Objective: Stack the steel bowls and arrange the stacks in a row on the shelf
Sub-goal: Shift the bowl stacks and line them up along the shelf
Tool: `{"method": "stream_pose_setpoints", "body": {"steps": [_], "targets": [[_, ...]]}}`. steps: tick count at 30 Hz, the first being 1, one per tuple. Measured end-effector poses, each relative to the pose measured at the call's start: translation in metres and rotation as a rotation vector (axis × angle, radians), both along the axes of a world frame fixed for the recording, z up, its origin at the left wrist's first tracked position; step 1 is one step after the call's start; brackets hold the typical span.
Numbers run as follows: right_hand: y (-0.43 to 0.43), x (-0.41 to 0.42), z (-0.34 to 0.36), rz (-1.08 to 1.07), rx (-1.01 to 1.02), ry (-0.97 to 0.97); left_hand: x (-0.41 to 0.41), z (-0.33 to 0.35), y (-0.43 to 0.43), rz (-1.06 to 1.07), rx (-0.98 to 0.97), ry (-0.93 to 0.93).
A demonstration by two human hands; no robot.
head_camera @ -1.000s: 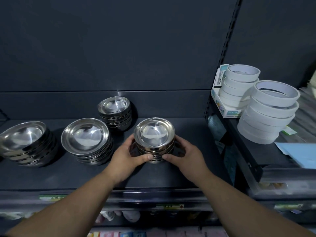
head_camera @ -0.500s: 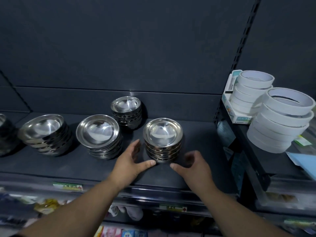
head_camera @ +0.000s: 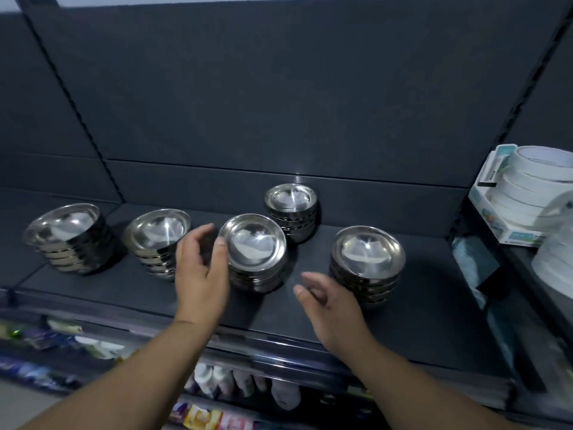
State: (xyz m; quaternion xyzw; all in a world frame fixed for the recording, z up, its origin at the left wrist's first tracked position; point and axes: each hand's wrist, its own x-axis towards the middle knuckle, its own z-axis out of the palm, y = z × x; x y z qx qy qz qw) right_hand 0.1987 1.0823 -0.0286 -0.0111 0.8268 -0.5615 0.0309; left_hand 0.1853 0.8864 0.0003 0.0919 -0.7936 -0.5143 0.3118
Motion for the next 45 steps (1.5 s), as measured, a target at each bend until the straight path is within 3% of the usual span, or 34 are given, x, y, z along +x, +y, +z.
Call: {"method": "stream_pose_setpoints", "body": {"steps": [4,12,18,24,29,45], "targets": [[-0.026,-0.018,0.011,-0.099,-0.020,0.023,-0.029,0.008,-0.026,-0.054,-0.051,-0.282],[-0.047,-0.034,0.007,-0.217,0.000,0.025,-0.058,0.007,-0.049,-0.170,-0.091,-0.460],[-0.052,-0.039,0.008,-0.254,0.022,0.019,-0.057,0.002,-0.051,-0.232,-0.036,-0.444],[-0.060,-0.041,0.009,-0.258,-0.030,-0.024,-0.042,-0.011,-0.041,-0.430,0.221,-0.478],[-0.063,-0.039,0.009,-0.285,-0.119,-0.043,-0.043,-0.011,-0.044,-0.412,0.192,-0.455],[-0.058,-0.045,0.004,-0.171,-0.024,0.022,-0.041,-0.007,-0.043,-0.418,0.137,-0.421]]}}
